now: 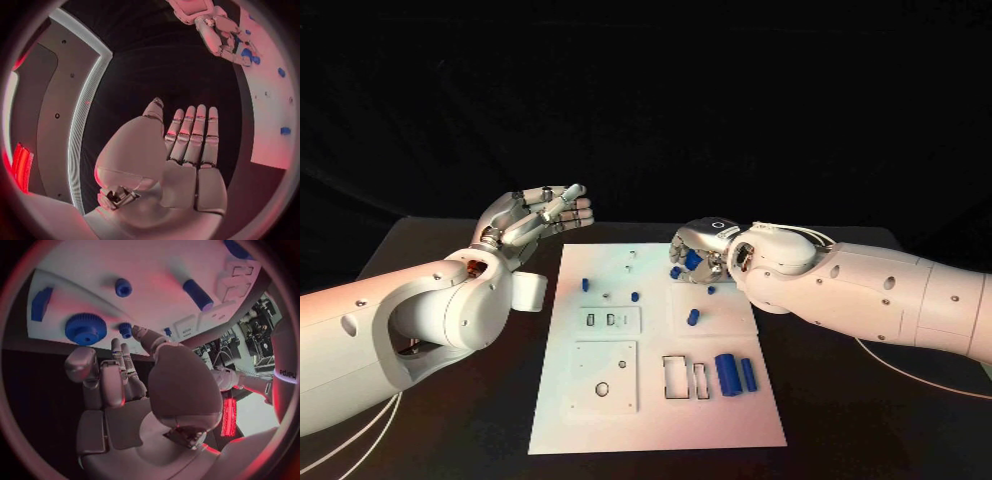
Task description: Assemble the parts on the task board
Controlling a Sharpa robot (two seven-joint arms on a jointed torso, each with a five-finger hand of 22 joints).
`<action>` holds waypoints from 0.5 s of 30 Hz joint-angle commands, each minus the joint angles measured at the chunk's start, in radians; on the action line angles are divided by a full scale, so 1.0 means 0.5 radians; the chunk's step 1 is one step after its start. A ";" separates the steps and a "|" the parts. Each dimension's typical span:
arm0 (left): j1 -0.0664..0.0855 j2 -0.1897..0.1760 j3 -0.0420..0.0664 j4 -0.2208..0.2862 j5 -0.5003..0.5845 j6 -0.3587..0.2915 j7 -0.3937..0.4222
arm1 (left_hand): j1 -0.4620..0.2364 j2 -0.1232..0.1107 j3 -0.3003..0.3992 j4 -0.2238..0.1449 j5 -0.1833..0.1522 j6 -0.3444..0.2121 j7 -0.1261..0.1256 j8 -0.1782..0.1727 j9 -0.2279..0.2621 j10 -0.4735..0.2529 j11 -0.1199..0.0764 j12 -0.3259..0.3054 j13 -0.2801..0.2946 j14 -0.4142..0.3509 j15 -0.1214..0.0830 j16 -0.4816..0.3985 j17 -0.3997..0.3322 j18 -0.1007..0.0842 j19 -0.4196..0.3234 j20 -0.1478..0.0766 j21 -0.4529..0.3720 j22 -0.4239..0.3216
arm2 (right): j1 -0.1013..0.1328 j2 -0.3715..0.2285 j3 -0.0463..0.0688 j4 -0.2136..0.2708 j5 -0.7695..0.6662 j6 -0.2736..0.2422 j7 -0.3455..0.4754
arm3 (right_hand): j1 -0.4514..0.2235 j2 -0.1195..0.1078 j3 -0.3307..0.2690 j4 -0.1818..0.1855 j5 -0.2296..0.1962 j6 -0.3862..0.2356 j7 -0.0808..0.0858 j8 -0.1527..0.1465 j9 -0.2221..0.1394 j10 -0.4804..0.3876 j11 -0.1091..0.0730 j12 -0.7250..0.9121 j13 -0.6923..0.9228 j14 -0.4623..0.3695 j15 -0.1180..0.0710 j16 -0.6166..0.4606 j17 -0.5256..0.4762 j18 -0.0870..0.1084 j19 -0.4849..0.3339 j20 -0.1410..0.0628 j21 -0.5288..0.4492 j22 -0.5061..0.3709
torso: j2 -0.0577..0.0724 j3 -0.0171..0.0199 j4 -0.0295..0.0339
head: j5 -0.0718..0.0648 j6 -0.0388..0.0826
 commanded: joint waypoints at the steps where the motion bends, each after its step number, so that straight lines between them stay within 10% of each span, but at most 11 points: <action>1: 0.003 -0.001 0.003 0.010 -0.011 0.033 0.006 | 0.018 -0.010 -0.013 0.004 0.009 0.003 0.054 0.011 0.002 0.008 0.000 -0.011 0.000 0.013 -0.002 0.008 0.003 0.022 0.007 0.000 0.014 0.002 | -0.003 0.008 0.000 -0.007 -0.048 0.014 -0.040 | 0.008 0.011 0.009 0.006 0.010 0.012 -0.003 -0.003 0.004 -0.012 0.000 -0.003 0.003 0.092 0.009 0.010 0.005 -0.035 0.001 0.002 0.009 0.006 | 0.009 0.0001 0.005 | 0.000 0.003; 15: 0.005 -0.004 0.004 0.011 -0.011 0.033 -0.002 | 0.017 -0.010 -0.016 0.007 0.009 0.002 0.054 0.012 0.002 0.009 0.000 -0.015 -0.001 0.014 -0.002 0.009 0.004 0.021 0.009 0.000 0.016 0.002 | -0.005 0.030 -0.001 -0.031 -0.016 0.028 -0.045 | 0.001 0.042 0.073 0.043 0.014 0.039 -0.016 0.010 0.030 0.032 -0.010 0.005 0.009 0.095 0.003 0.051 0.034 -0.044 0.015 0.001 0.071 0.089 | 0.025 -0.0024 0.010 | -0.006 0.002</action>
